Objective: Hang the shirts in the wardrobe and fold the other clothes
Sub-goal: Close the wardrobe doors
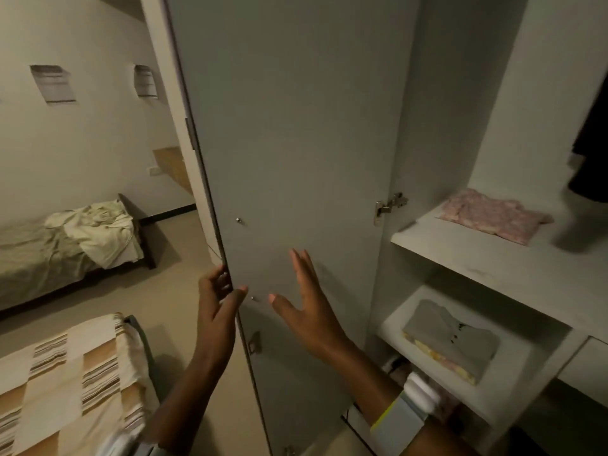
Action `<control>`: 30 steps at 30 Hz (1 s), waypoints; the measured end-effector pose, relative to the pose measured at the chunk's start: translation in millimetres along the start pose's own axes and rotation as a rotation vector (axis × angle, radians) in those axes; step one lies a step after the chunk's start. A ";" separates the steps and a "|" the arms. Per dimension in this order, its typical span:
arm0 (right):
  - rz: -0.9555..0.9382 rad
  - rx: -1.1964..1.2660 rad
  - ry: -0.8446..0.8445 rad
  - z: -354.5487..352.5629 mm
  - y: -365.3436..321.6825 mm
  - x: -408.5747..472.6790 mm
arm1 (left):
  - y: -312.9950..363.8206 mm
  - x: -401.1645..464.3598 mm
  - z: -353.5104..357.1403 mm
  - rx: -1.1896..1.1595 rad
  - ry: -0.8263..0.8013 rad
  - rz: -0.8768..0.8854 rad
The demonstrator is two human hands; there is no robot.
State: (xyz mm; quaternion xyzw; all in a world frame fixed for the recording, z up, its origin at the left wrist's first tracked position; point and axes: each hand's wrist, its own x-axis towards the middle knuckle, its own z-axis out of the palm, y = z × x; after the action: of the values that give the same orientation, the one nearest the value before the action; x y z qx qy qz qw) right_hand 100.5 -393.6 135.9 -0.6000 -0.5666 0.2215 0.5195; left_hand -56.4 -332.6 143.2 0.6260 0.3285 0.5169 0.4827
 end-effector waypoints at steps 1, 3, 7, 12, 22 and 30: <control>-0.009 0.023 0.010 -1.2 -7.5 -11.0 | 4.4 -16.7 4.0 -0.030 0.004 0.003; -0.024 0.064 0.086 -5.1 -16.7 -38.3 | 16.3 -48.9 20.5 -0.102 0.009 -0.023; 0.037 0.185 0.274 -33.4 -19.5 -103.8 | 37.2 -96.1 76.0 -0.140 -0.159 -0.016; 0.051 0.210 0.773 -110.3 1.2 -149.8 | 51.8 -121.8 155.9 -0.192 -0.631 -0.011; 0.165 -0.102 0.949 -213.7 48.3 -164.1 | 44.3 -110.0 266.2 -0.158 -0.792 0.184; 0.196 -0.006 0.985 -263.8 54.7 -155.3 | 37.7 -87.6 306.5 -0.226 -1.156 0.236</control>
State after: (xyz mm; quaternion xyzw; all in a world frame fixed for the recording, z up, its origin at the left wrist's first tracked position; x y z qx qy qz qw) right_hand 310.2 -623.3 133.4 -0.6853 -0.1959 -0.0419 0.7001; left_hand 214.0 -505.5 149.9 0.7826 -0.1159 0.1745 0.5861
